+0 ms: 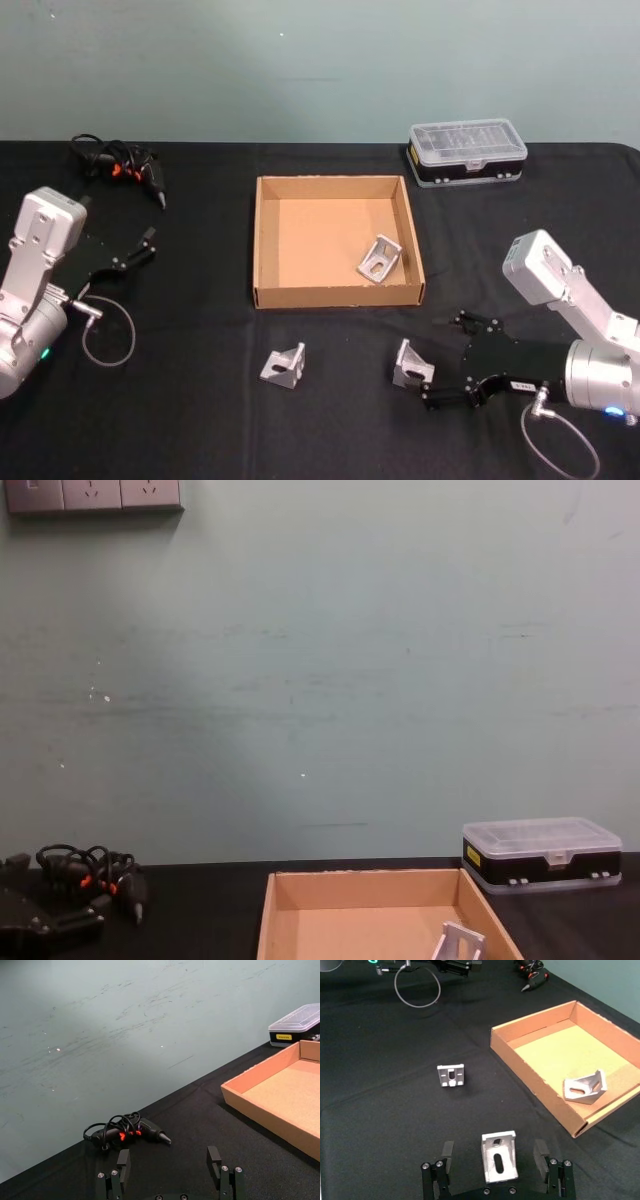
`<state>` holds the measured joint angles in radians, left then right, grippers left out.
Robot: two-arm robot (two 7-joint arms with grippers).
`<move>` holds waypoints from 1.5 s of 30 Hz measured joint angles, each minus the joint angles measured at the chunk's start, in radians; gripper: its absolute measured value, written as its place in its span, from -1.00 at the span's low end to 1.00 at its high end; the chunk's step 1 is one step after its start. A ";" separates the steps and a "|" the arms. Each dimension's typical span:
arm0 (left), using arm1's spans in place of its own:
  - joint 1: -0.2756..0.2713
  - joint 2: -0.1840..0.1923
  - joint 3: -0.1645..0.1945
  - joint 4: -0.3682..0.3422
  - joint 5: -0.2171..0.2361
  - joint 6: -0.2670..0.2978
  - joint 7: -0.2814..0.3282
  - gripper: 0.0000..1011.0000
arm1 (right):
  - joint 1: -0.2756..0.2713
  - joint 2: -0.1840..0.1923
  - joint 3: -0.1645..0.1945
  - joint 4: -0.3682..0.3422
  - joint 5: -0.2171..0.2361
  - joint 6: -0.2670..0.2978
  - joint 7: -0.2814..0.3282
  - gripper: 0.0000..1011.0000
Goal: Use one hand to pick up the angle iron from the table and place it into the box.
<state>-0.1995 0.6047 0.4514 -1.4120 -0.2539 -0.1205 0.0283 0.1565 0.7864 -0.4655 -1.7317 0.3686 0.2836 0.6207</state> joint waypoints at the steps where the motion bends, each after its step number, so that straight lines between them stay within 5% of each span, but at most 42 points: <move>1: 0.000 0.000 0.000 0.000 0.000 0.000 0.000 0.98 | 0.001 -0.001 -0.003 0.002 0.000 0.000 0.000 0.98; 45: 0.000 0.000 0.000 0.000 0.000 0.000 0.000 0.98 | 0.088 -0.095 -0.083 0.150 -0.017 -0.032 0.003 0.98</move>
<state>-0.1995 0.6047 0.4514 -1.4120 -0.2539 -0.1205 0.0283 0.2443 0.6916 -0.5482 -1.5821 0.3516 0.2511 0.6235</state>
